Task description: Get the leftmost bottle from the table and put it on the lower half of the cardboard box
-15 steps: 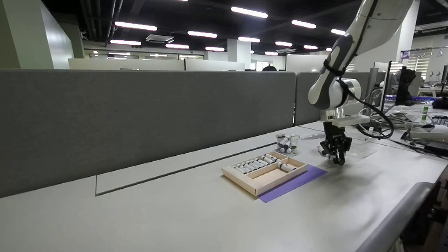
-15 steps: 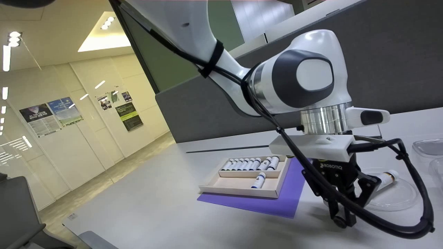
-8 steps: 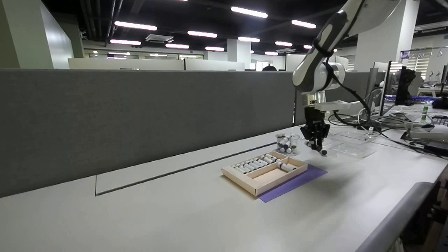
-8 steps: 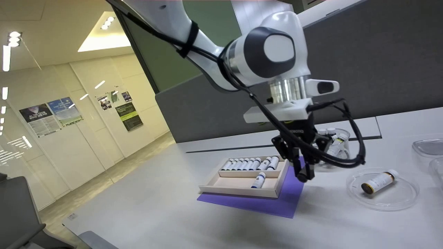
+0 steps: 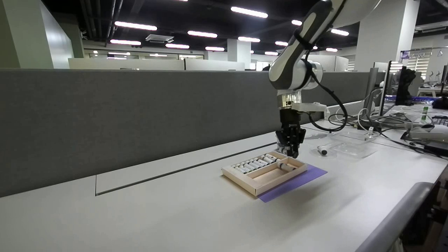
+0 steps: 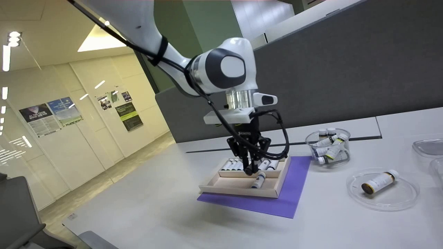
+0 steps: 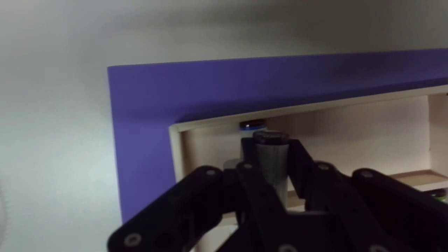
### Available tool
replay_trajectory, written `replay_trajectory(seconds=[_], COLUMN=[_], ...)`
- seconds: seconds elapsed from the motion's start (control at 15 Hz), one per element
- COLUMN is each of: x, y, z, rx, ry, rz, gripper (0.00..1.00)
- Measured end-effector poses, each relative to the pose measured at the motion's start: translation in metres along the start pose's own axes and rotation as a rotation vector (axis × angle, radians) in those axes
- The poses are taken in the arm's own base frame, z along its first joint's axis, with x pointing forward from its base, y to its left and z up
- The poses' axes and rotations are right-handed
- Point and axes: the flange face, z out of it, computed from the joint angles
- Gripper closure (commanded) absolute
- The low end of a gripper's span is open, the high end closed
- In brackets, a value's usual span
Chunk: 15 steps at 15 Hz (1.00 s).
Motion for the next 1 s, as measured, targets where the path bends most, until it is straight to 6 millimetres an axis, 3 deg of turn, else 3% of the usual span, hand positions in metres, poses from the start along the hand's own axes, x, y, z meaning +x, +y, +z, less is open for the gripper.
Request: replay_trajectory(seconds=[0.13,0.33,1.0], x=[-0.005,-0.011,-0.013], y=[-0.022,-0.039,-0.035], z=[0.011,0.023,0.036], rx=[0.01,0.019,0.038], ry=[-0.022,-0.044,-0.06], rz=[-0.025,-0.048,-0.032], gripper=[0.95,0.95,0.95])
